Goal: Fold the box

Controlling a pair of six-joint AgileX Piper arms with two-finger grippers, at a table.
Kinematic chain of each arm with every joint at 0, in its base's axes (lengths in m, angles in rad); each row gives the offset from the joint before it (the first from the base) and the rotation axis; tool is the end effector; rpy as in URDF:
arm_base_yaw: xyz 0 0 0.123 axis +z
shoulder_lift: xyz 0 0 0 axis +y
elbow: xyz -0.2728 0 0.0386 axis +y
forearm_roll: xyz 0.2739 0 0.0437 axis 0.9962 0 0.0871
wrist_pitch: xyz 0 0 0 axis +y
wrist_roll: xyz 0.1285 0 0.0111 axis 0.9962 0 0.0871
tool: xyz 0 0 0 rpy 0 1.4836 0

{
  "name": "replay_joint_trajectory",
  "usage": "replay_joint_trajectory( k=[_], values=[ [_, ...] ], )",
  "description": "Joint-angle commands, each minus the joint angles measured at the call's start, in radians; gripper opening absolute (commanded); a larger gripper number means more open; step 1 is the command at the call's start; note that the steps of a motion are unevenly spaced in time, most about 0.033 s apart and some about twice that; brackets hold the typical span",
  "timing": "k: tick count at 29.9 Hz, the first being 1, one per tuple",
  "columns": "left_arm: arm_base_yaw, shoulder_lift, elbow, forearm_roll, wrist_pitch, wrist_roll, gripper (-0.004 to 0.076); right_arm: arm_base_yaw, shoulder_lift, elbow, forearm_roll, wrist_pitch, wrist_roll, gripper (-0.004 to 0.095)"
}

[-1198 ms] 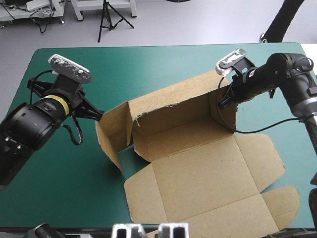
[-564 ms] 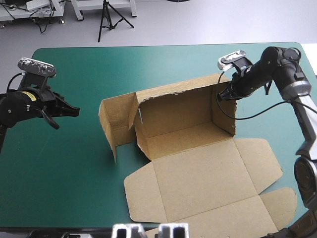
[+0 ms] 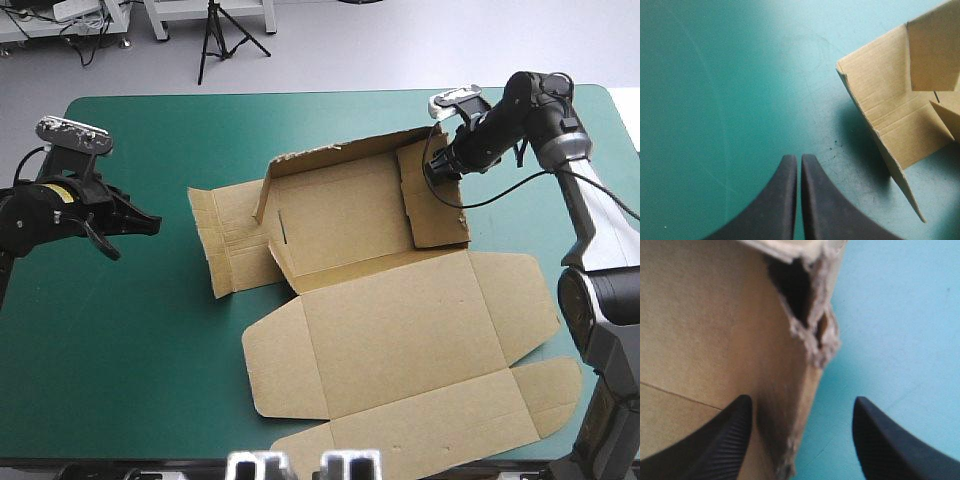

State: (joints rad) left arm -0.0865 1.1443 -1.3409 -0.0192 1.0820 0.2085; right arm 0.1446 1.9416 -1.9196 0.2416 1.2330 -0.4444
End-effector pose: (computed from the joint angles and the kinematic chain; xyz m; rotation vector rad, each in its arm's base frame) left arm 0.2711 -0.0257 0.3913 0.3457 2.3437 0.0344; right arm 0.4509 0.0951 0.2858 -0.7397 2.5952 0.2452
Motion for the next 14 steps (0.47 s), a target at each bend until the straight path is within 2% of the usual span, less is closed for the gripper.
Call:
replay_joint_trajectory(
  k=[1,7,14],
  values=[
    [0.000,-0.015,-0.033,-0.015,-0.052,-0.011,0.0013,-0.004,-0.090,-0.070,0.017,0.022,0.036,0.0733],
    [0.000,-0.015,-0.033,-0.015,-0.053,-0.011,0.0011,-0.004,-0.173,-0.080,-0.008,0.022,0.069,0.0729],
    [0.000,-0.015,-0.033,-0.015,-0.057,-0.011,0.0011,-0.004,-0.160,-0.080,0.003,0.022,0.069,0.0729]
  ],
)
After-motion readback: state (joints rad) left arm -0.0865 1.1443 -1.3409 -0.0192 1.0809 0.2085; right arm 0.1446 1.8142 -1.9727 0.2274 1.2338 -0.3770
